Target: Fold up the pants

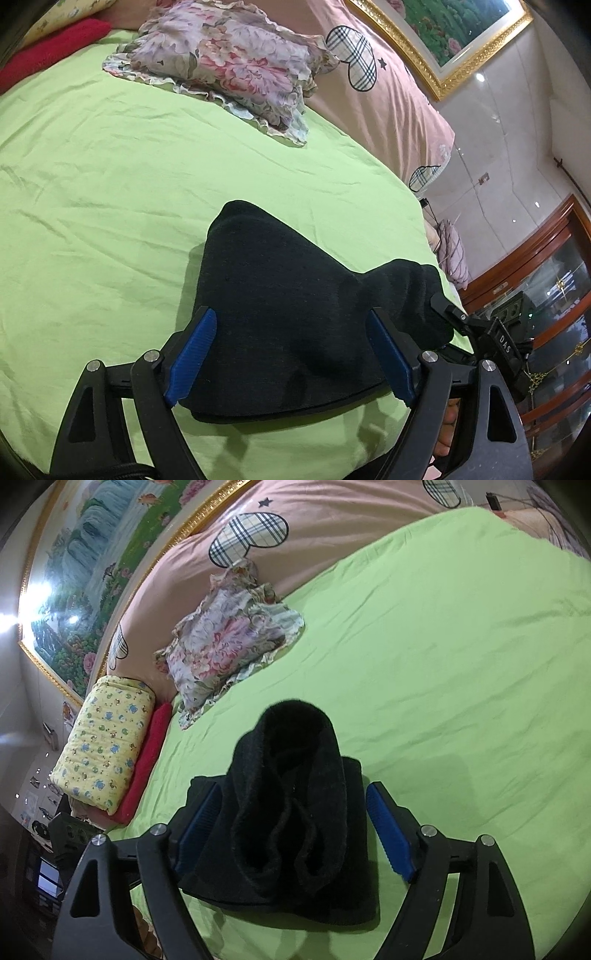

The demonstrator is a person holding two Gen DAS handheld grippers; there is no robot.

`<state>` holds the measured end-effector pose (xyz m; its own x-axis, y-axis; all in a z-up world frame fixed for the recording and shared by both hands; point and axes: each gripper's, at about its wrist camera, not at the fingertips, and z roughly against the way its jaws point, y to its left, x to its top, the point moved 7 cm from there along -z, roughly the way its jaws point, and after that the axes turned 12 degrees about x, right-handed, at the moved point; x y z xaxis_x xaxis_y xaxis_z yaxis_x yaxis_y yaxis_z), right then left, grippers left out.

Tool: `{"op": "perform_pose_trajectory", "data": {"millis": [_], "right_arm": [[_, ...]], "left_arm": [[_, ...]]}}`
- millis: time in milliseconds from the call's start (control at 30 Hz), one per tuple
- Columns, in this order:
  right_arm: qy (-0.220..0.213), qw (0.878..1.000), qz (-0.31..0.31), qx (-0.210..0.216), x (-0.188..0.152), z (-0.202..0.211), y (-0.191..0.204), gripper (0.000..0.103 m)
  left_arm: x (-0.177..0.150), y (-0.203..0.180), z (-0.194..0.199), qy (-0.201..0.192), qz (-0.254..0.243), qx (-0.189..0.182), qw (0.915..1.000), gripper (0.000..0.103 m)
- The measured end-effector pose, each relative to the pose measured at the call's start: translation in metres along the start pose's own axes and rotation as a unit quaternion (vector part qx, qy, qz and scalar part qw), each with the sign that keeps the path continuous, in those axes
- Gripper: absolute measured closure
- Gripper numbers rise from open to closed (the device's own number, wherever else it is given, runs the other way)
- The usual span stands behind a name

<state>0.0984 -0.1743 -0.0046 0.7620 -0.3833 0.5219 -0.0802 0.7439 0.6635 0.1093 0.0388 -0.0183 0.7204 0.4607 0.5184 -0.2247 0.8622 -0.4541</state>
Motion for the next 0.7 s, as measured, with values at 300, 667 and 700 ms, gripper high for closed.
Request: {"op": "perform_pose_trajectory", "data": {"millis": [300,667,700], "right_arm": [[0.009,0.999,-0.017,-0.028,-0.010,-0.003,-0.024,0.022],[0.009,0.999,-0.016,-0.036,-0.024,0.007,-0.041,0.022],[0.010,0.999,-0.012,-0.038,-0.025,0.007,-0.040,0.022]], "left_arm": [[-0.001,0.009,-0.010,0.014,0.012,0.012,0.9997,0.019],[0.000,0.014,-0.040,0.040,0.011,0.029,0.9987,0.018],[-0.001,0.016,-0.044,0.044,0.014,0.030,0.9985,0.018]]}}
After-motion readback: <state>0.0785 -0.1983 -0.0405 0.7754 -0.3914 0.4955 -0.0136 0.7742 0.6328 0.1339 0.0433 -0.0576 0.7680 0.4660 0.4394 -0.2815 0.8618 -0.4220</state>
